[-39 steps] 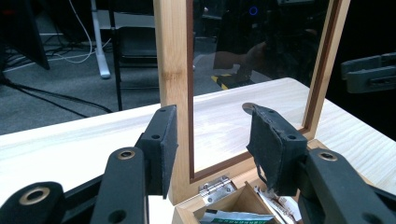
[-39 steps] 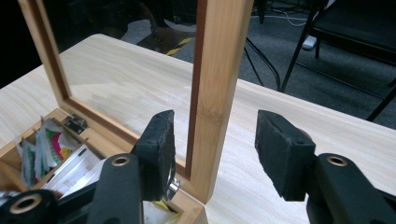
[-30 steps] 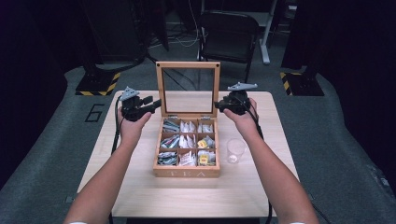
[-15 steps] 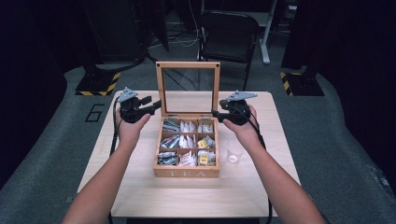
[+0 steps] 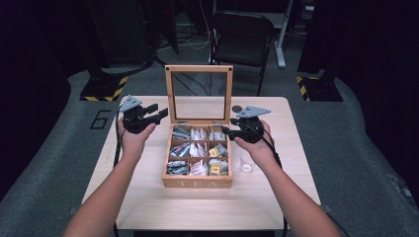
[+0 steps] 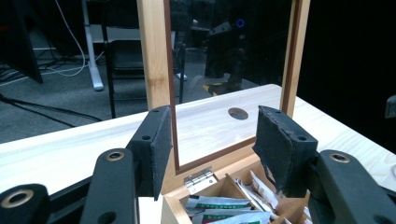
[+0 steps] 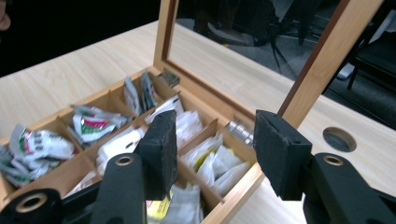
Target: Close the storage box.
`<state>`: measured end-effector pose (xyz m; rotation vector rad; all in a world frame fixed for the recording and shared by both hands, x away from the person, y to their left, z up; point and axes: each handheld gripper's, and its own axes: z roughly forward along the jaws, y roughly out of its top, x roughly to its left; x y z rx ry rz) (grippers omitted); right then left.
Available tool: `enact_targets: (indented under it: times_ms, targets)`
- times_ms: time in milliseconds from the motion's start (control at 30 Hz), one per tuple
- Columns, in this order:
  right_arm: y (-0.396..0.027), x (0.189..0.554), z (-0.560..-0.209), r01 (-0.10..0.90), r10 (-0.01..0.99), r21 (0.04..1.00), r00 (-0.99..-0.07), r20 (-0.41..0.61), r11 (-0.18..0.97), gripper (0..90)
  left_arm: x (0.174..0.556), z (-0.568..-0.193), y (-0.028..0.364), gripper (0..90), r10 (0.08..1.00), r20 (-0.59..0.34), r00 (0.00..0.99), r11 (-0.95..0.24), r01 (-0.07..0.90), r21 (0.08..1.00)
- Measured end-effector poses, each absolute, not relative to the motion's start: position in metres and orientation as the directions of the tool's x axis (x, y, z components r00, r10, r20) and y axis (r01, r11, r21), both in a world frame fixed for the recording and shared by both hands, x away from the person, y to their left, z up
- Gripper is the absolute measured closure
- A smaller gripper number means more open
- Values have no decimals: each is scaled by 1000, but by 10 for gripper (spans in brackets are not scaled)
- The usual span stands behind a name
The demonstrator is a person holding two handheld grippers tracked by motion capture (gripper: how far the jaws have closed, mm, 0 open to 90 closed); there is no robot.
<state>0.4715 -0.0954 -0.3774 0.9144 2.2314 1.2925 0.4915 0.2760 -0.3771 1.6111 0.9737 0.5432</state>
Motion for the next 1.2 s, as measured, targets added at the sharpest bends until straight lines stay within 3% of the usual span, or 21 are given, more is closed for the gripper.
enact_targets:
  times_ms: [467, 700, 933, 1200]
  targets:
    - [-104, 447, -401, 375, 720, 858, -694, 9, 351, 513, 484, -372, 275, 464, 804, -151, 575, -39, 304, 952]
    - [-103, 432, -411, 373, 700, 851, -714, 9, 369, 567, 482, -371, 272, 464, 801, -142, 581, -50, 302, 952]
    - [-102, 426, -423, 408, 673, 841, -736, 73, 355, 615, 481, -371, 271, 463, 803, -138, 580, -56, 305, 951]
    - [-95, 424, -434, 395, 643, 831, -764, 60, 392, 619, 481, -372, 271, 463, 804, -135, 579, -61, 306, 950]
